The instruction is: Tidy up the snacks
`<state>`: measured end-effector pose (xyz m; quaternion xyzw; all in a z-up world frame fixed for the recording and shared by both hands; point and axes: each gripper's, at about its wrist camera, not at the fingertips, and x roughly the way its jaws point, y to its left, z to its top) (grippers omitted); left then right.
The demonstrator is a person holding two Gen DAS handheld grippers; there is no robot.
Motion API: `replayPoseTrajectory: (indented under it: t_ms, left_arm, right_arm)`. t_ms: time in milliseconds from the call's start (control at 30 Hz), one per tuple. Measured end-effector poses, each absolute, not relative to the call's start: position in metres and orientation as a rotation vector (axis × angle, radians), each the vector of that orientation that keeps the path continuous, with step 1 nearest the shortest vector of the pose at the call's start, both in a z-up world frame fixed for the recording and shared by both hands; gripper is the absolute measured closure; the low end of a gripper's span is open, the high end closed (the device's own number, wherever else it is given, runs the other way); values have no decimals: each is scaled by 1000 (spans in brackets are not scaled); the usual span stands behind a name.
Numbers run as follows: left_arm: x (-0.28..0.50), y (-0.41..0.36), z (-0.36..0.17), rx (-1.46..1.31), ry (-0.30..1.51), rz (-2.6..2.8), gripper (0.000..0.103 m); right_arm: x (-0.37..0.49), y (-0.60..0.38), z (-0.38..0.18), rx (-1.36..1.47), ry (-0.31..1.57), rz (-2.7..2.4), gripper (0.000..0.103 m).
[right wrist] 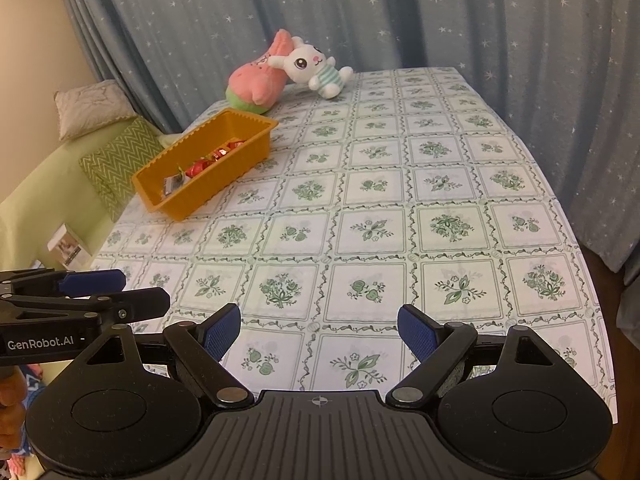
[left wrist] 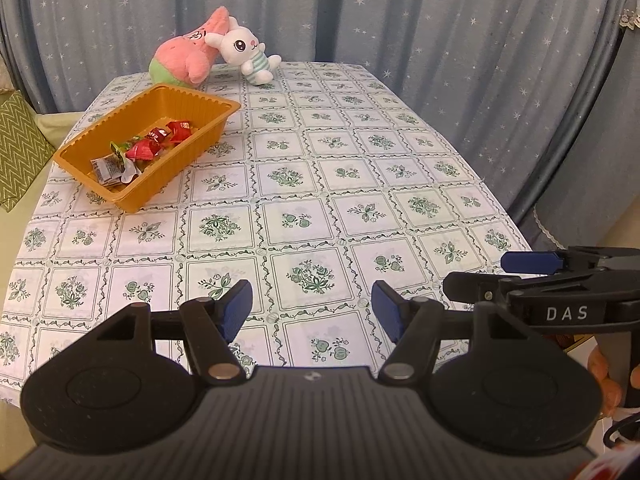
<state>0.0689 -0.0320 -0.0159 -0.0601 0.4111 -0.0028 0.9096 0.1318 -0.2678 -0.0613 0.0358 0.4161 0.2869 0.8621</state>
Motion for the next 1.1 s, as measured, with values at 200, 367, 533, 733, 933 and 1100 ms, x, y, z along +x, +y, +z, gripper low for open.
replayPoseTrajectory:
  t_ms: [200,367,533,733,933,1100]
  left_arm:
    - [69,-32,-16,-124,848,-7,39]
    - [68,-30,-16,-126,850,-5,39]
    - [68,-30,-16,-126,849,-4,39]
    - [68,-29,-17,-126,849,-5,39]
    - [69,-29,-17,-126,849,-6,39]
    - [69,-29,-17,-126,849,-6,39]
  right_arm:
    - [131,-266,-61,74,872,603,18]
    - [130,-265,-61,74,874,603,18]
    - [130,-264,-61,73,874,604,18]
    - [130,-262,-62,73,875,605,18]
    - [132,-259,-62,71,875,608,18]
    - [132,-259,-62,72,875,607,18]
